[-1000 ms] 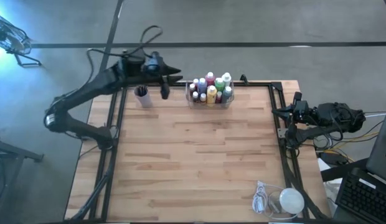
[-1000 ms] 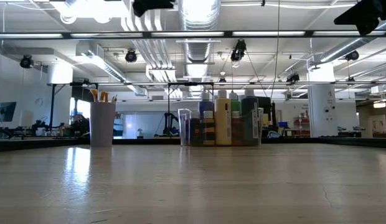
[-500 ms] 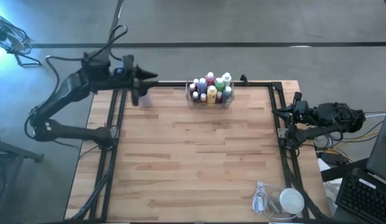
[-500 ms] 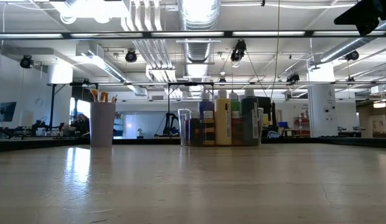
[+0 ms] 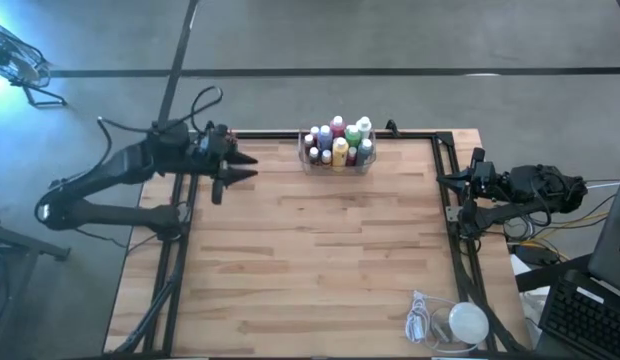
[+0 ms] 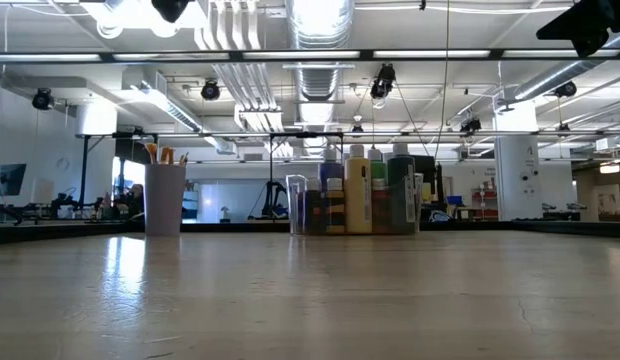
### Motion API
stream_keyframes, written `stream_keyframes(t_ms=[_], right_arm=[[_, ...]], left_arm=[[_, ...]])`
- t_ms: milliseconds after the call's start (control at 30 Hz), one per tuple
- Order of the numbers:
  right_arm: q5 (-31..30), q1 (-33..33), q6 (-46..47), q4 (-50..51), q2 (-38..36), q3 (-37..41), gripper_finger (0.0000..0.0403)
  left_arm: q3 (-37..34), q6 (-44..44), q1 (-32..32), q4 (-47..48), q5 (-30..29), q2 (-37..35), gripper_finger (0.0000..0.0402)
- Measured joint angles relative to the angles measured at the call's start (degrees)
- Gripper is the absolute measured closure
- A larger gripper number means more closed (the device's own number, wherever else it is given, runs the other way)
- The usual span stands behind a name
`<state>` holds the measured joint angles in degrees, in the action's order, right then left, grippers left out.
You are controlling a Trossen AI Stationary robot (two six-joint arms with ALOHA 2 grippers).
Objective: Pick & Place Paint Supplies
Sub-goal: Return to Home Position
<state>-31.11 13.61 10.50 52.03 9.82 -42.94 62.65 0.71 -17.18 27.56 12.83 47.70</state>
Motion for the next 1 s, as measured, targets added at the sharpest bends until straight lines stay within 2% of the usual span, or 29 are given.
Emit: stream_keyframes(t_ms=[300,500,733,1000], right_arm=[[0.00,0.02,0.00,-0.01,0.01,0.00,0.0394],[0.00,0.02,0.02,-0.02,0.00,0.00,0.0394],[0.00,0.02,0.02,0.00,0.00,0.00,0.0394],[0.02,0.00,0.00,0.00,0.00,0.00,0.0394]], left_arm=[[-21.94,-0.10,4.07,-22.24,-0.01,-10.06,0.0262],[-35.26,-0.13,4.51,-33.15,-0.52,-17.45,0.0262],[-45.84,-0.66,4.91,-35.55,-1.83,-26.78,0.0262],[-49.86,-2.26,9.70,-35.43,-1.86,-33.13,0.0262]])
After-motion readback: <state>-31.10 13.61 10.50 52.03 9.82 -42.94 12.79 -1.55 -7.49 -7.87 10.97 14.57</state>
